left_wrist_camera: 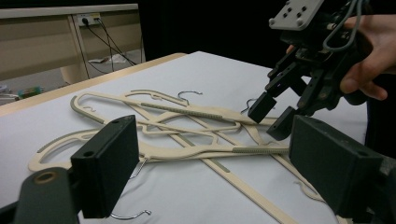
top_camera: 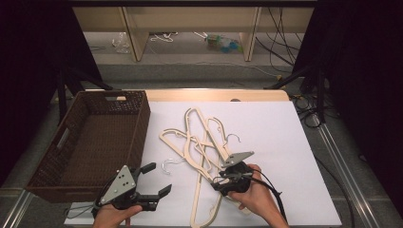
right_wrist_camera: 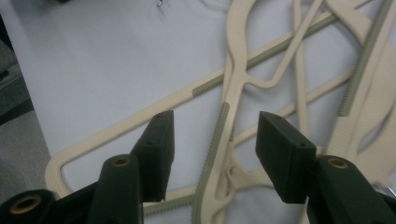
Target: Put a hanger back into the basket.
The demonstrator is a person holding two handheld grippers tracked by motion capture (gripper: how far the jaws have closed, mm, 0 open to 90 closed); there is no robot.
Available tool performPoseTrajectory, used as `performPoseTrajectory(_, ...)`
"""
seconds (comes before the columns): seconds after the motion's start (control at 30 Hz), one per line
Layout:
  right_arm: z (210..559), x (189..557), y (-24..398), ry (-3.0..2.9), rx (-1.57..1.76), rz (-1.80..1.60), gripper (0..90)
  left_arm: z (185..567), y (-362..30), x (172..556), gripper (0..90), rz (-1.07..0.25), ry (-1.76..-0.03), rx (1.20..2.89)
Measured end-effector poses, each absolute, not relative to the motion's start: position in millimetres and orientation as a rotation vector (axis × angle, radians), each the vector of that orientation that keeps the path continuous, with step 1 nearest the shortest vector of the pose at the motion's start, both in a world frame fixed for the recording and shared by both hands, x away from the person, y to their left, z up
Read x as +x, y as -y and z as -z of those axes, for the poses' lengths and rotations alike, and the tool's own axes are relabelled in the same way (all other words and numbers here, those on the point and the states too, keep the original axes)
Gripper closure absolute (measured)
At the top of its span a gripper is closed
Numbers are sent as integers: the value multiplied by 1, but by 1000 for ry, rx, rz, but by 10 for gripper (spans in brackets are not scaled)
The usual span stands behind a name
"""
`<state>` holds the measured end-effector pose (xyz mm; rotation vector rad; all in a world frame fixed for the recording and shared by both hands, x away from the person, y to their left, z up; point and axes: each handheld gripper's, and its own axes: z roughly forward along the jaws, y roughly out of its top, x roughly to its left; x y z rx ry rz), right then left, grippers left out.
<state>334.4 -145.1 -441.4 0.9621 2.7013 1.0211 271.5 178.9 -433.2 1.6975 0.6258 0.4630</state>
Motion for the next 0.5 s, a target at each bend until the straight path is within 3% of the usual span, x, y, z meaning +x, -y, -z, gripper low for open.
performPoseTrajectory(0.5,461,358,127,-2796,1011,-861,585,434,-177,271,163,-457,-622,1711)
